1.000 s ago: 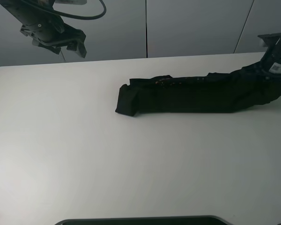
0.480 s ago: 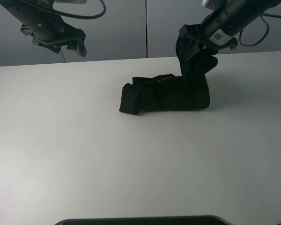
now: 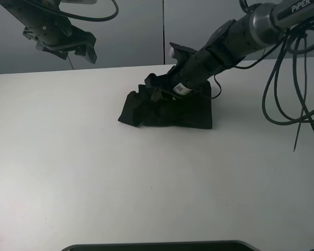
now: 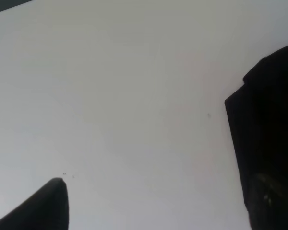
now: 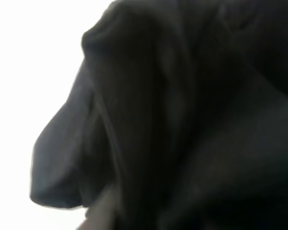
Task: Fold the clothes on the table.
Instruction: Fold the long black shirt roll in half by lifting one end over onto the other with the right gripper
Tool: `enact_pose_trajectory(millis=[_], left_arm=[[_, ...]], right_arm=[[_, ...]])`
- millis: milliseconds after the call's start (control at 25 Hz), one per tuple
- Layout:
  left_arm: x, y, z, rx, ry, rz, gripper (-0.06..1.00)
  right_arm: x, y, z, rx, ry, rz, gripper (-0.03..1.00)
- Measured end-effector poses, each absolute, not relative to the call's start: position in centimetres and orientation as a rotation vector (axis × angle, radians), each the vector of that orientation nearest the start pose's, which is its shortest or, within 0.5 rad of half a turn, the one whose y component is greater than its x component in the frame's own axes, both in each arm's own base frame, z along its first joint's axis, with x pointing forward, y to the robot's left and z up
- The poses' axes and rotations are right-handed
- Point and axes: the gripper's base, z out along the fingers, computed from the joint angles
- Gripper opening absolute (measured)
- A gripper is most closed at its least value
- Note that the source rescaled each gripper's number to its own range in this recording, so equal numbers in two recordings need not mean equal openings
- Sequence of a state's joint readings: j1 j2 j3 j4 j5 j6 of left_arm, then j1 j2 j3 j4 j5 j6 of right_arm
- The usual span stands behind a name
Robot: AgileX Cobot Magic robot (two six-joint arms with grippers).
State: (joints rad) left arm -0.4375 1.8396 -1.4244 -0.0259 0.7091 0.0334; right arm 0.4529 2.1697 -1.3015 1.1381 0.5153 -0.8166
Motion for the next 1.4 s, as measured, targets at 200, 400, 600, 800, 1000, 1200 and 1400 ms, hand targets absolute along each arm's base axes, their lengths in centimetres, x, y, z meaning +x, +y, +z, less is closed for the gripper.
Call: enact_pose_trajectory(millis=[200, 400, 600, 800, 1000, 1200, 1400], left_arm=[[36.5, -17.2, 24.7, 0.591, 2.546, -0.173, 1.0], [36.5, -17.2, 24.7, 0.592, 2.546, -0.171, 1.0], [36.4, -17.0, 24.6, 0.613, 2.557, -0.14, 1.0], [36.2, -16.9, 24.5, 0.628, 2.578, -0.12, 1.0], [36.2, -16.8, 24.5, 0.631, 2.581, -0.116, 1.0], [36.2, -16.8, 24.5, 0.658, 2.577, -0.104, 1.0], [36.3, -16.8, 24.5, 0.658, 2.566, -0.106, 1.0]], right_arm=[[37.2, 23.8, 12.5, -0.6, 2.372, 1.017, 0.99], [37.6, 25.1, 17.2, -0.707, 2.165, 1.16, 1.0], [37.2, 24.0, 19.0, -0.83, 2.223, 0.931, 1.0], [36.7, 21.1, 18.0, -0.886, 2.529, 0.515, 1.0], [35.8, 19.1, 16.2, -0.91, 2.706, 0.291, 1.0], [35.3, 19.7, 15.4, -0.794, 2.693, 0.441, 1.0], [34.6, 23.2, 15.5, -0.768, 2.551, 0.794, 1.0]])
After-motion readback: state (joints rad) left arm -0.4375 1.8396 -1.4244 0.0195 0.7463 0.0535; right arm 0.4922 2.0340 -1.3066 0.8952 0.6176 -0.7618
